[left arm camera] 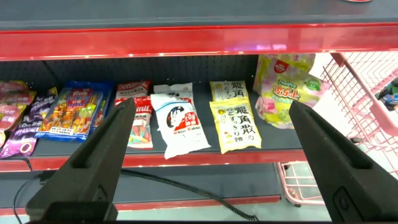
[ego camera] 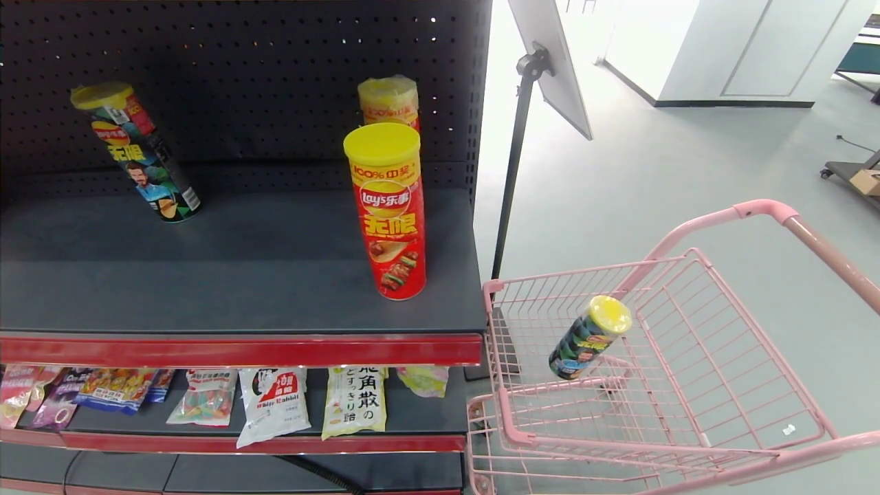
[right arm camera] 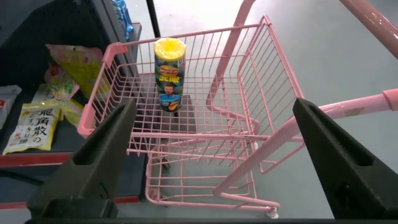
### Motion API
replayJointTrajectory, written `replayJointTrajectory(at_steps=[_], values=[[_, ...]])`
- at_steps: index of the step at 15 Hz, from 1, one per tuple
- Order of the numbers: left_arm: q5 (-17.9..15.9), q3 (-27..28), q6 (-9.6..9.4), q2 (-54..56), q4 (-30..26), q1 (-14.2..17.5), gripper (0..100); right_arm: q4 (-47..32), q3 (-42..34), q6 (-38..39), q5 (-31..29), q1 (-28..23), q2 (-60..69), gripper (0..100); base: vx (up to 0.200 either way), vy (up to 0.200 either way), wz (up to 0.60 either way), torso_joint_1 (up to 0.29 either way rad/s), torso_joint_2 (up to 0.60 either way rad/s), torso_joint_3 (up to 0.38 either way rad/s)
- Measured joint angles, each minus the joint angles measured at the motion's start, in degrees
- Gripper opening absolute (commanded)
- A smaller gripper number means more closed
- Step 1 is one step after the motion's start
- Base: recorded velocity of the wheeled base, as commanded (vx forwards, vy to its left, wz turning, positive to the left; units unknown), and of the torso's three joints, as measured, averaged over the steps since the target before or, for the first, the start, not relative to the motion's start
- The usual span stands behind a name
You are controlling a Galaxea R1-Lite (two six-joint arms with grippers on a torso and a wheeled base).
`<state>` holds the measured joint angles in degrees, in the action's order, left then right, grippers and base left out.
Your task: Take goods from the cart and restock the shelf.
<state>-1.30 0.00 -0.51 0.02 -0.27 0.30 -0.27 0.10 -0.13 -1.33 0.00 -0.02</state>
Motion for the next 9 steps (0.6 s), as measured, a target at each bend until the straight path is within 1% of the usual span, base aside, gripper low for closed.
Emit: replayJointTrajectory(at_steps=[1, 4, 9], values=[[0.0, 0.0, -0.04, 0.0, 0.0, 0.0, 100, 0.0, -0.1, 0.0, 0.0, 0.0, 0.0, 100, 0.0, 0.0, 0.0, 0.0, 0.0, 0.0], [0.0, 0.0, -0.04, 0.0, 0.0, 0.0, 100, 0.0, 0.0, 0.0, 0.0, 0.0, 0.0, 100, 0.2, 0.0, 0.0, 0.002, 0.0, 0.004], [0.0, 0.0, 0.05, 0.0, 0.0, 0.0, 100, 0.0, 0.0, 0.0, 0.0, 0.0, 0.0, 100, 0.0, 0.0, 0.0, 0.0, 0.0, 0.0]])
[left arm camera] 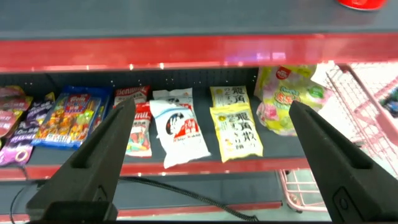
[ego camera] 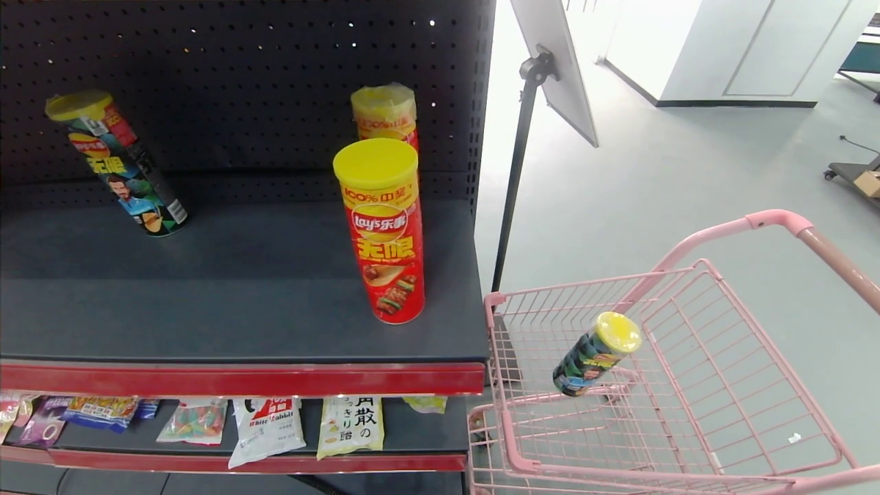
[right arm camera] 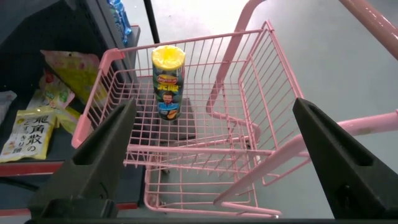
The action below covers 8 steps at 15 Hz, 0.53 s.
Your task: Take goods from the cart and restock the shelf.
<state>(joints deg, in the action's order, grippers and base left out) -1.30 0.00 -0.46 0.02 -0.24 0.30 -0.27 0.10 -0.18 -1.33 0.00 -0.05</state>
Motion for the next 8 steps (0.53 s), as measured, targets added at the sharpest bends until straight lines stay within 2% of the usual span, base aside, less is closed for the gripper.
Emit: replayJointTrajectory(at_steps=[8], values=[[0.0, 0.0, -0.38, 0.0, 0.0, 0.0, 100, 0.0, 0.0, -0.1, 0.0, 0.0, 0.0, 100, 0.0, 0.0, 0.0, 0.0, 0.0, 0.0]])
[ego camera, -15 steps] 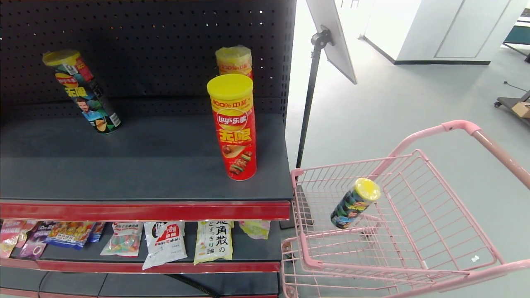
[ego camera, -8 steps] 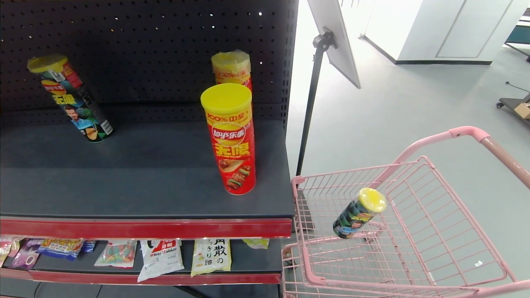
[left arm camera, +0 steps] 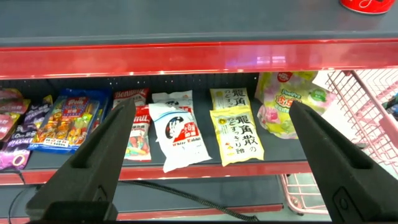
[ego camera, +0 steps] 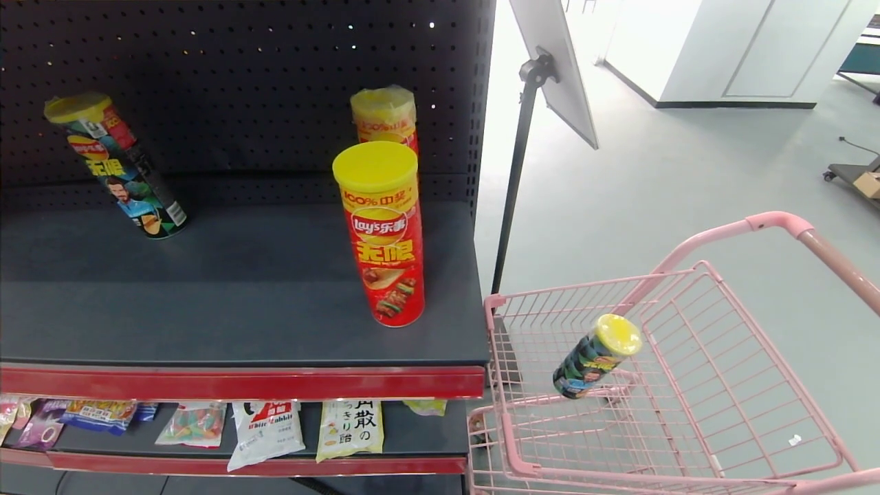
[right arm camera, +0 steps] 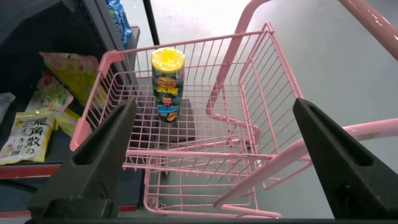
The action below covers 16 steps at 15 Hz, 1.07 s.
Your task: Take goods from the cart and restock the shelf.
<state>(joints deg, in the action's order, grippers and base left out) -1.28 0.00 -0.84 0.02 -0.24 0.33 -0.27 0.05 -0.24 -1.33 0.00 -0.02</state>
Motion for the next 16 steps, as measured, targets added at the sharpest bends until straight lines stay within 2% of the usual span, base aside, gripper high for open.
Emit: replayJointTrajectory(at_steps=[6, 16], values=[[0.0, 0.0, -0.13, 0.0, 0.0, 0.0, 100, 0.0, 0.0, -0.1, 0.0, 0.0, 0.0, 100, 0.0, -0.2, 0.0, 0.0, 0.0, 0.001], [0.0, 0.0, 0.4, 0.0, 0.0, 0.0, 100, 0.0, 0.0, 0.1, 0.0, 0.0, 0.0, 100, 0.0, 0.0, 0.0, 0.0, 0.0, 0.0]])
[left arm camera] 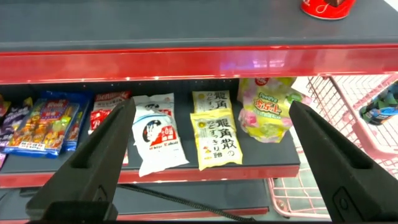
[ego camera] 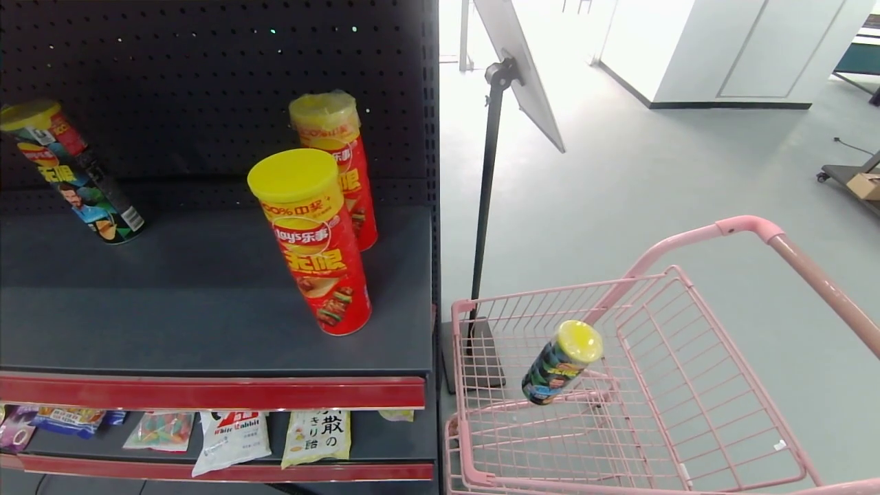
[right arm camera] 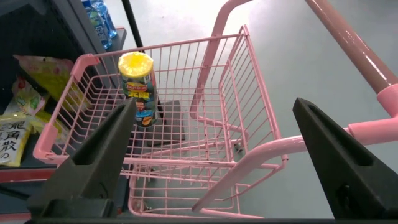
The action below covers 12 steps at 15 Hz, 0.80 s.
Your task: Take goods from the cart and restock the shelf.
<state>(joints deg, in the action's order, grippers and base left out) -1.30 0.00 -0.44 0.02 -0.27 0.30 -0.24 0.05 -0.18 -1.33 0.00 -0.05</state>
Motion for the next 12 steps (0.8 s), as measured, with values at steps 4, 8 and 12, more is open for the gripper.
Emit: replayJointTrajectory(at_steps=[4, 8, 12], values=[[0.0, 0.0, 0.0, 0.0, 0.0, 0.0, 100, 0.0, 0.0, 0.0, 0.0, 0.0, 0.0, 100, 0.0, 0.0, 0.0, 0.0, 0.0, 0.0], [0.0, 0.0, 0.0, 0.0, 0.0, 0.0, 100, 0.0, 0.0, 0.1, 0.0, 0.0, 0.0, 100, 0.0, 0.0, 0.0, 0.0, 0.0, 0.0], [0.0, 0.0, 0.0, 0.0, 0.0, 0.0, 100, 0.0, 0.0, 0.1, 0.0, 0.0, 0.0, 100, 0.0, 0.0, 0.0, 0.0, 0.0, 0.0]])
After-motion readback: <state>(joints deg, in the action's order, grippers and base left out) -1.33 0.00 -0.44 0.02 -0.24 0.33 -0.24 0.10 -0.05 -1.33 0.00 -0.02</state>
